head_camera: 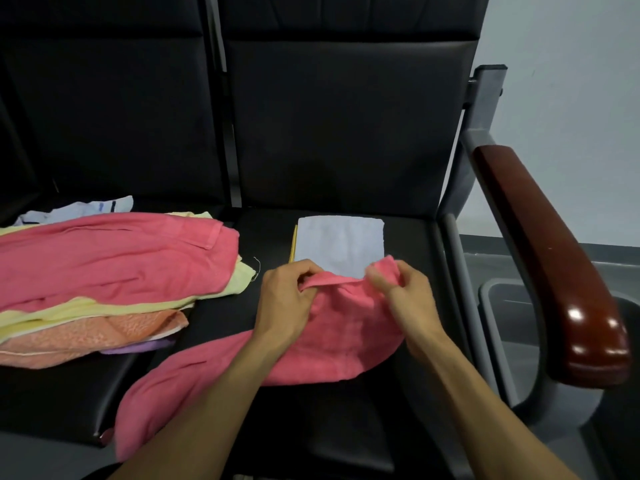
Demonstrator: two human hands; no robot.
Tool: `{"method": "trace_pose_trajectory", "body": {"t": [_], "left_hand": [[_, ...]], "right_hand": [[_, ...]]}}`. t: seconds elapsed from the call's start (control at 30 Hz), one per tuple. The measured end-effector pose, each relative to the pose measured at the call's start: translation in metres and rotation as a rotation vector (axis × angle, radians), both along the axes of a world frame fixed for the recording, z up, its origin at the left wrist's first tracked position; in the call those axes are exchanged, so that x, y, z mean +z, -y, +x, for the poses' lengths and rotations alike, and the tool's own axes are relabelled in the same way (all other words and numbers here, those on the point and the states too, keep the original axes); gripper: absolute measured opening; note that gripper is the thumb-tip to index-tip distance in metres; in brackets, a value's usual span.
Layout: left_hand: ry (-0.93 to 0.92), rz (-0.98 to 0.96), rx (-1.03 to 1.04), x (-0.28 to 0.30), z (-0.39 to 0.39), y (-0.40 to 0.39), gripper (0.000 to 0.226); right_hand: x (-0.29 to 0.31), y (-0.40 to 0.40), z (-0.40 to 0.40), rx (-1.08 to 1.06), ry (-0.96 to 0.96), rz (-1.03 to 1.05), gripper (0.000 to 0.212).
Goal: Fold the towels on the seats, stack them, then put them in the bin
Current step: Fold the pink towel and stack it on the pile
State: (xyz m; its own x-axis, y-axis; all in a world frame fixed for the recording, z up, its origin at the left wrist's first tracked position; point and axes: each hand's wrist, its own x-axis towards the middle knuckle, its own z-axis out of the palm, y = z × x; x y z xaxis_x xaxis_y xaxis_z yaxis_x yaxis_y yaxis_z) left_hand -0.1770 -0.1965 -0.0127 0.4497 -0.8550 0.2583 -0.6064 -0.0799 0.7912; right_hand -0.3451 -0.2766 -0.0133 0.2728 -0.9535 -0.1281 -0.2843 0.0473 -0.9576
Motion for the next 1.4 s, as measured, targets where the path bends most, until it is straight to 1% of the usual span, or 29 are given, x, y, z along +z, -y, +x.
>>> {"method": "trace_pose_trajectory", "body": {"t": [0.03, 0.07, 0.1, 0.13, 0.17, 0.2, 0.23, 0.33, 0.4, 0.47, 0.5, 0.57, 0.6, 0.63, 0.67, 0.7, 0.73, 0.8, 0.87, 0.93, 1.0, 1.07, 1.1, 1.17, 1.23, 1.3, 1.33, 1.37, 1.4], "left_hand": [[-0.007, 0.018, -0.013, -0.001, 0.000, -0.001, 0.016], [-0.019, 0.028, -0.029, -0.003, 0.001, -0.001, 0.014], [-0.033, 0.042, -0.053, -0.005, 0.001, 0.000, 0.013], [-0.045, 0.062, -0.076, -0.006, 0.001, 0.001, 0.014], [-0.041, 0.085, -0.088, -0.007, -0.001, 0.002, 0.019], [-0.027, 0.099, -0.088, -0.008, -0.003, 0.003, 0.022], [0.004, 0.102, -0.073, -0.009, -0.004, 0.004, 0.020], [0.201, 0.119, -0.018, -0.009, -0.006, 0.003, 0.009], [0.329, 0.138, 0.006, -0.006, -0.007, 0.002, 0.009], [0.378, 0.147, 0.008, -0.005, -0.007, 0.001, 0.009], [0.374, 0.158, 0.001, -0.006, -0.008, 0.001, 0.009], [0.309, 0.182, -0.023, -0.008, -0.007, 0.001, 0.011], [0.235, 0.176, -0.040, -0.009, -0.005, 0.003, 0.015], [0.154, 0.167, -0.064, -0.010, -0.004, 0.004, 0.018], [0.097, 0.165, -0.086, -0.009, -0.004, 0.004, 0.021], [0.068, 0.167, -0.106, -0.007, -0.004, 0.005, 0.023], [0.055, 0.168, -0.125, -0.005, -0.004, 0.004, 0.024], [0.047, 0.162, -0.166, 0.001, -0.006, 0.004, 0.022], [0.017, 0.165, -0.228, 0.004, -0.008, 0.002, 0.016], [-0.005, 0.172, -0.302, 0.005, -0.011, 0.000, 0.014], [0.141, 0.118, -0.296, 0.000, -0.009, -0.001, 0.019], [0.368, 0.046, -0.192, -0.005, -0.006, 0.001, 0.019], [0.439, 0.046, -0.151, -0.004, -0.006, 0.003, 0.017], [0.533, 0.139, -0.131, -0.004, -0.006, 0.003, 0.017], [0.592, 0.298, -0.128, -0.005, -0.008, 0.001, 0.018], [0.572, 0.366, -0.078, -0.005, -0.008, -0.002, 0.014], [0.540, 0.358, -0.057, -0.005, -0.008, -0.002, 0.013], [0.498, 0.333, -0.056, -0.005, -0.007, -0.002, 0.013], [0.442, 0.294, -0.079, -0.005, -0.006, -0.002, 0.013]], "right_hand": [[0.002, -0.002, 0.001, 0.113, -0.038, -0.050, 0.033], [0.005, -0.004, 0.003, 0.226, -0.093, -0.106, 0.050], [0.006, -0.008, 0.005, 0.317, -0.165, -0.167, 0.057], [0.005, -0.011, 0.008, 0.370, -0.221, -0.240, 0.051], [0.005, -0.013, 0.010, 0.359, -0.257, -0.318, 0.035], [0.005, -0.014, 0.012, 0.292, -0.274, -0.370, 0.019], [0.004, -0.011, 0.011, 0.201, -0.280, -0.404, 0.016], [0.006, -0.005, 0.005, -0.151, -0.259, -0.389, 0.022], [0.010, -0.004, 0.003, -0.382, -0.110, -0.333, 0.023], [0.011, 0.000, 0.000, -0.496, 0.002, -0.269, 0.025], [0.010, 0.003, -0.001, -0.459, -0.007, -0.233, 0.024], [0.006, 0.009, -0.003, -0.244, -0.180, -0.175, 0.007], [0.005, 0.008, -0.004, -0.115, -0.305, -0.174, 0.022], [0.003, 0.006, -0.003, 0.012, -0.401, -0.210, 0.045], [0.002, 0.003, -0.001, 0.115, -0.460, -0.258, 0.059], [0.003, -0.001, 0.002, 0.195, -0.482, -0.318, 0.062], [0.005, -0.004, 0.005, 0.257, -0.474, -0.358, 0.054], [0.006, -0.004, 0.009, 0.308, -0.410, -0.352, 0.024], [0.007, -0.004, 0.009, 0.313, -0.360, -0.312, 0.004], [0.007, -0.002, 0.008, 0.249, -0.360, -0.325, 0.006], [0.010, -0.003, 0.007, 0.153, -0.360, -0.351, 0.014], [0.012, -0.007, 0.007, 0.079, -0.348, -0.377, 0.019], [0.013, -0.008, 0.007, 0.057, -0.344, -0.388, 0.020], [0.016, -0.012, 0.009, 0.003, -0.318, -0.386, 0.021], [0.020, -0.010, 0.006, -0.146, -0.224, -0.362, 0.019], [0.026, -0.002, 0.000, -0.306, -0.157, -0.329, 0.016], [0.027, 0.002, -0.005, -0.315, -0.182, -0.313, 0.013], [0.026, 0.006, -0.009, -0.252, -0.248, -0.295, 0.009], [0.023, 0.008, -0.012, -0.138, -0.333, -0.279, 0.017]]}}
